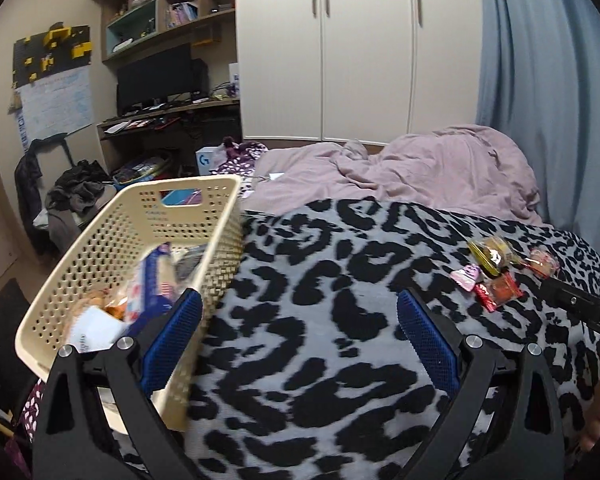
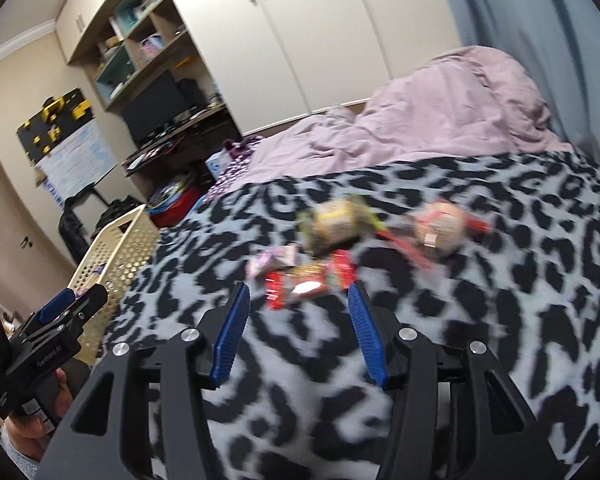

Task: Organize snacks
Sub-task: 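Move both grippers back to the remaining snacks on the bed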

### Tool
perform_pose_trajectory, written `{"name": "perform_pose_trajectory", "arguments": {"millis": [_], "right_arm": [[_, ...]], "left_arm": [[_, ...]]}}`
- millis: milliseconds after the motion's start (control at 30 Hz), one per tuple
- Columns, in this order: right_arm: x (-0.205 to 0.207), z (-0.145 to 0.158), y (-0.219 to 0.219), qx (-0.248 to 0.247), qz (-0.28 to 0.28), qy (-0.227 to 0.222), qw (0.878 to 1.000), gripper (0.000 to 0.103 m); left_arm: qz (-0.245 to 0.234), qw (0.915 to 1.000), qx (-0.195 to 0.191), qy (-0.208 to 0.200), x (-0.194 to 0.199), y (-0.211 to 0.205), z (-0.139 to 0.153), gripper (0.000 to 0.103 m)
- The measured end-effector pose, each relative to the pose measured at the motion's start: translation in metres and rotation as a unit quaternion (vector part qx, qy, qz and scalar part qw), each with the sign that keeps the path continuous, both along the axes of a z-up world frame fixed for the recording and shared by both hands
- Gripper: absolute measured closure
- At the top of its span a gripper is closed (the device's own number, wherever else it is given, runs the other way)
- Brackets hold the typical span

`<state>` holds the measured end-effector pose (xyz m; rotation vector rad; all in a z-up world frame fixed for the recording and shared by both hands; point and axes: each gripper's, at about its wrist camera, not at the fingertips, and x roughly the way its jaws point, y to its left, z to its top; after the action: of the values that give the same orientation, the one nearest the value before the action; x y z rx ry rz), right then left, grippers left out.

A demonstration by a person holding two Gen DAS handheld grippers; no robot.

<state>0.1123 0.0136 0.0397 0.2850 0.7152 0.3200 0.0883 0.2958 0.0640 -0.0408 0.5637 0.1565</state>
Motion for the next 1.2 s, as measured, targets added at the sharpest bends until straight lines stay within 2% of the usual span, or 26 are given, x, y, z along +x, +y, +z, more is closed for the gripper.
{"name": "perform_pose_trajectory", "arguments": {"millis": [300, 467, 567, 700, 800, 933, 1200], "right_arm": [[0.008, -0.005, -0.042, -0.016, -0.047, 0.006, 0.999, 0.051], [0.011, -0.015, -0.068, -0.029, -0.074, 0.016, 0.997, 0.051], [0.011, -0.019, -0.086, -0.015, -0.086, 0.021, 0.996, 0.051], [0.006, -0.018, -0.104, -0.019, -0.105, 0.004, 0.994, 0.051], [0.003, -0.02, -0.118, -0.008, -0.113, 0.006, 0.994, 0.05], [-0.004, -0.021, -0.132, -0.005, -0.125, 0.007, 0.992, 0.045], [-0.016, -0.022, -0.134, -0.011, -0.12, 0.01, 0.993, 0.043]], "left_arm": [[-0.051, 0.9985, 0.003, 0.019, 0.032, -0.038, -0.004, 0.004], [-0.058, 0.9979, 0.002, 0.027, 0.047, -0.047, -0.01, 0.004], [-0.063, 0.9973, 0.001, 0.039, 0.055, -0.051, -0.02, 0.004], [-0.064, 0.9963, -0.006, 0.058, 0.059, -0.049, -0.029, 0.004], [-0.056, 0.9967, -0.019, 0.056, 0.059, -0.044, -0.03, 0.004], [-0.05, 0.9965, -0.031, 0.06, 0.059, -0.039, -0.033, 0.004], [-0.044, 0.9955, -0.049, 0.068, 0.057, -0.028, -0.035, 0.004]]}}
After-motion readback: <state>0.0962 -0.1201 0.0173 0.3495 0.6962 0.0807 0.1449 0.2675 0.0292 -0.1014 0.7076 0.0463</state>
